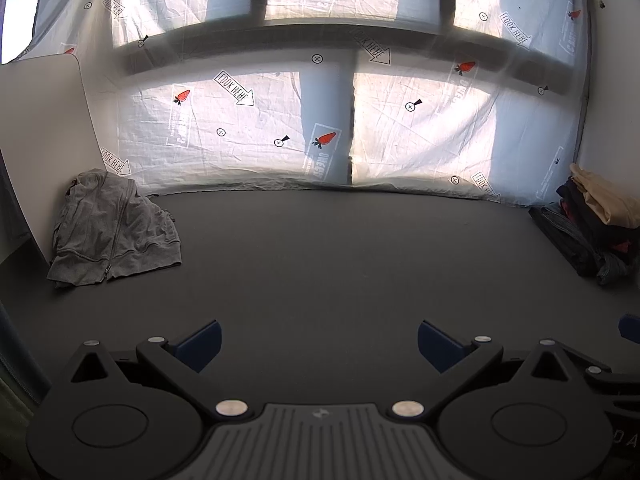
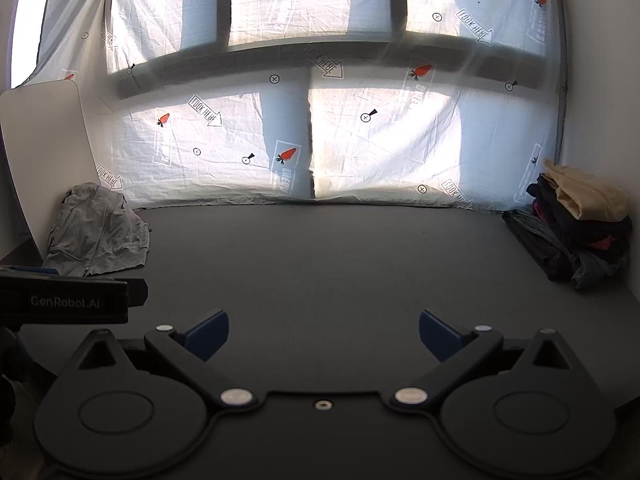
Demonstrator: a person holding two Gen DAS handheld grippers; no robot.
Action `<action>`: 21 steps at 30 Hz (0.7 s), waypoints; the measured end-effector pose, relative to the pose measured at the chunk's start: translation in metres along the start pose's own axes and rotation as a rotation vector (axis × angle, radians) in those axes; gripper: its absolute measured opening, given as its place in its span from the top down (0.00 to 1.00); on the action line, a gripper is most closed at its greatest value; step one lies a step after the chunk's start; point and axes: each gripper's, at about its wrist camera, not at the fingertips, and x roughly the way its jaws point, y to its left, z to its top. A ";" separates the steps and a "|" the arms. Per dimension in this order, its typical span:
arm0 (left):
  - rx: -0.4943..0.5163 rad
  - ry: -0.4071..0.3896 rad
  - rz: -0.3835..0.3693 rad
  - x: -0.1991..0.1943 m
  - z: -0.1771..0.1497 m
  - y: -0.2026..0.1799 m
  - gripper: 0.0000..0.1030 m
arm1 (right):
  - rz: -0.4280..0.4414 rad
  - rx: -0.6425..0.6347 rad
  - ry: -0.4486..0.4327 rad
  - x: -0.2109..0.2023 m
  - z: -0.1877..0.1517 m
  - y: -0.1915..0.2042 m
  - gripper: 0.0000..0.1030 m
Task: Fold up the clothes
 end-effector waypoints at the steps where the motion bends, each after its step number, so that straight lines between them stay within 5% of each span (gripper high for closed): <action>1: -0.008 -0.003 -0.006 0.000 0.001 0.000 0.00 | -0.001 0.000 -0.001 0.000 0.000 -0.001 0.00; 21: 0.006 -0.008 0.018 -0.001 0.011 0.003 0.00 | -0.007 -0.006 -0.021 -0.001 0.004 0.009 0.00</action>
